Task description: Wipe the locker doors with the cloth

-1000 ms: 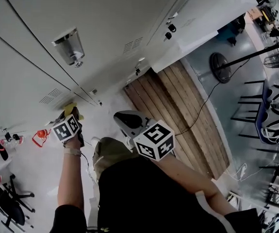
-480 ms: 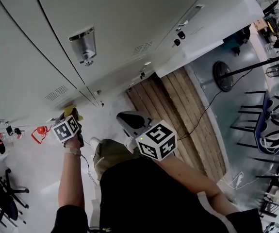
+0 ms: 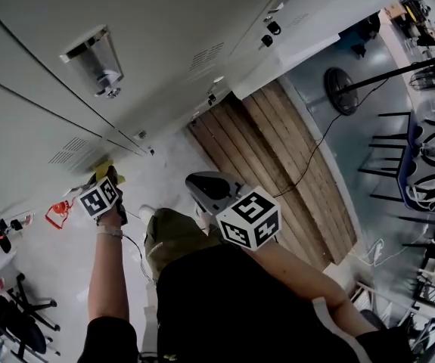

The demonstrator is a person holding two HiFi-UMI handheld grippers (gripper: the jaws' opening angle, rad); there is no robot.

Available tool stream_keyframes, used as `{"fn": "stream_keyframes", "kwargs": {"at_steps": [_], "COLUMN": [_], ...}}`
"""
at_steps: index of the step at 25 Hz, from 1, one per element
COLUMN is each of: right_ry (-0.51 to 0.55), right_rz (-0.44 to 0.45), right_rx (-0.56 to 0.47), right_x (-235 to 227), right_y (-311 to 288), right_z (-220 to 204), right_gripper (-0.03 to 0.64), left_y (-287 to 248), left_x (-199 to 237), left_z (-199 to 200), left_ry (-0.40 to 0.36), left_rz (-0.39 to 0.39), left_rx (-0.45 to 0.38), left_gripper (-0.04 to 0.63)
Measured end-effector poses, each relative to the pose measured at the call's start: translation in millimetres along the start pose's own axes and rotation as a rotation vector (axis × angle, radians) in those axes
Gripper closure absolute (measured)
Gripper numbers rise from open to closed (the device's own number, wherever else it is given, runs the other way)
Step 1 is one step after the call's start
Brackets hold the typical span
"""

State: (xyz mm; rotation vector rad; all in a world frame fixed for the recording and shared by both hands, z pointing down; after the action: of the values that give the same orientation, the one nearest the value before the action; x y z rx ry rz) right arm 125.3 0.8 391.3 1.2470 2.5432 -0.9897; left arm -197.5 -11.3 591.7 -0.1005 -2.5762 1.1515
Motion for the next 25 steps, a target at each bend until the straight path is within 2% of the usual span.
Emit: {"fn": "stream_keyframes", "kwargs": {"at_steps": [9, 12, 16, 25], "right_ry": [-0.138, -0.17, -0.213, -0.274], "right_rz": [-0.135, -0.16, -0.199, -0.268], "right_rx": [-0.023, -0.034, -0.035, -0.006], "right_x": [0.7, 2.7, 7.3, 10.3], "right_y": [11.6, 11.1, 10.3, 15.5], "right_z": [-42.3, -54.1, -71.6, -111.8], "right_gripper": [0.589, 0.589, 0.589, 0.589], "left_y": [-40.6, -54.6, -74.0, -111.8], "left_x": [12.6, 18.1, 23.7, 35.4], "left_z": [-26.7, -37.4, -53.7, -81.2], "left_ry": [-0.06, -0.054, -0.085, -0.052], "left_rz": [-0.025, -0.024, -0.021, -0.01], "left_rx": [0.1, 0.111, 0.121, 0.147], "left_gripper": [0.419, 0.42, 0.421, 0.422]}}
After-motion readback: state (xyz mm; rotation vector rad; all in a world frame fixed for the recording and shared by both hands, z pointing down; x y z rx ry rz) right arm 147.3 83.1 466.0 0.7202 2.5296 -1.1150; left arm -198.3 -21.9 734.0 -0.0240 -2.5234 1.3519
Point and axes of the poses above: the fingertips, and each gripper's own axes: y backward along the fingers, x to its left, z out of its top, the point moved 10 cm from there along y, backward along the fingers, and after that the axes turned 5 degrees about -x, right-handed, at the moved point
